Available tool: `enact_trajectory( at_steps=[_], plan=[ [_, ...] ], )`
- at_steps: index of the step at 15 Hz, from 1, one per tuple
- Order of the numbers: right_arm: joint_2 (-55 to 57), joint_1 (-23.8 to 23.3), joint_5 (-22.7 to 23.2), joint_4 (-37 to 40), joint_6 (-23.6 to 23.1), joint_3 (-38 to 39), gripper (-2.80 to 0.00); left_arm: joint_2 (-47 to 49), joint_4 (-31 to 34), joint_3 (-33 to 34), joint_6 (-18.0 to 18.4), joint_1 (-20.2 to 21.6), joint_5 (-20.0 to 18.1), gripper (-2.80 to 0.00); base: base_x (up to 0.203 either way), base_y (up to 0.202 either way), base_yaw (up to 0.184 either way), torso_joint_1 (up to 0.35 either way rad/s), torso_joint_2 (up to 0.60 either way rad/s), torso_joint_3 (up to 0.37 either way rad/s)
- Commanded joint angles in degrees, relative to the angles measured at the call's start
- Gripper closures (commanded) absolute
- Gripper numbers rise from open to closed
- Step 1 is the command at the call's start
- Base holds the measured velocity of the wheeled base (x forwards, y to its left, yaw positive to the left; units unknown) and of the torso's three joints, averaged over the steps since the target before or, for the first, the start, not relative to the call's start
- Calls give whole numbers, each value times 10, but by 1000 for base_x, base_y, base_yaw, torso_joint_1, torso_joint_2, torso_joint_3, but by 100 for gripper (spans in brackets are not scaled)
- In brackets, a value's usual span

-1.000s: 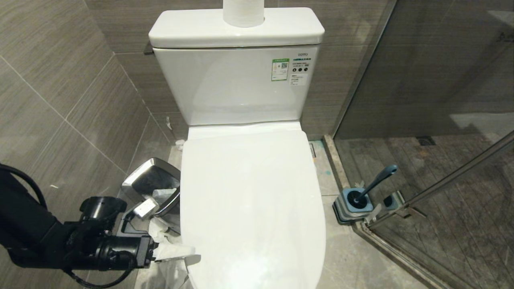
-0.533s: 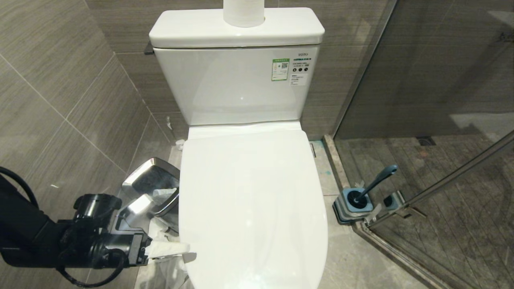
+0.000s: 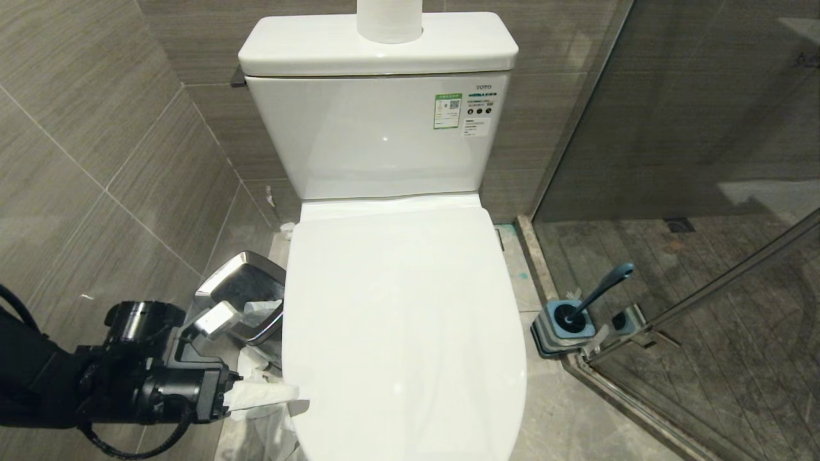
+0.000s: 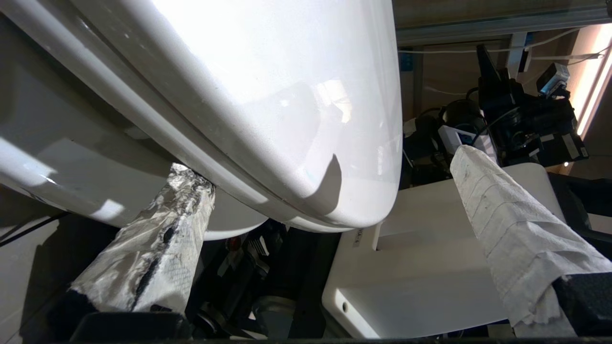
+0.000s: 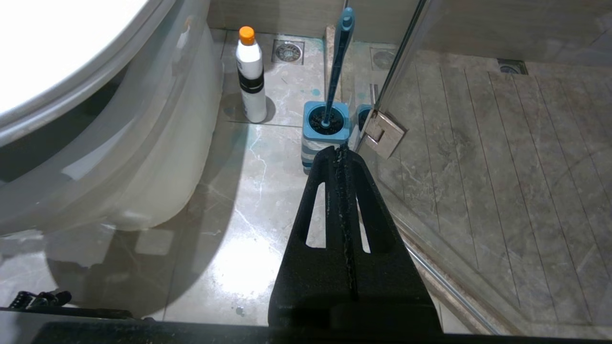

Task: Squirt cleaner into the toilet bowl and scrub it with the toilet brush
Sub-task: Use the left hand to lift the toilet lid slightly

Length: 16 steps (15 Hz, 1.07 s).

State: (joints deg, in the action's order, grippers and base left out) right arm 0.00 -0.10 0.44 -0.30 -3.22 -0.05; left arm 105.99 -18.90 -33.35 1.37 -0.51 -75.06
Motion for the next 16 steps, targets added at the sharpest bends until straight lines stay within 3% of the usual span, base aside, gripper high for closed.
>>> enact_trajectory(
  at_steps=[1,12,16],
  plan=[
    [1,0,0,0,0,0,0,-20,0,3,-1,-3,-4,-280,0,0,0,0,0,0],
    [1,0,1,0,0,0,0,-69,32,24,-3,-15,7,-280,0,0,0,0,0,0],
    [1,0,0,0,0,0,0,-89,56,24,-2,-23,31,-280,0,0,0,0,0,0]
  ],
)
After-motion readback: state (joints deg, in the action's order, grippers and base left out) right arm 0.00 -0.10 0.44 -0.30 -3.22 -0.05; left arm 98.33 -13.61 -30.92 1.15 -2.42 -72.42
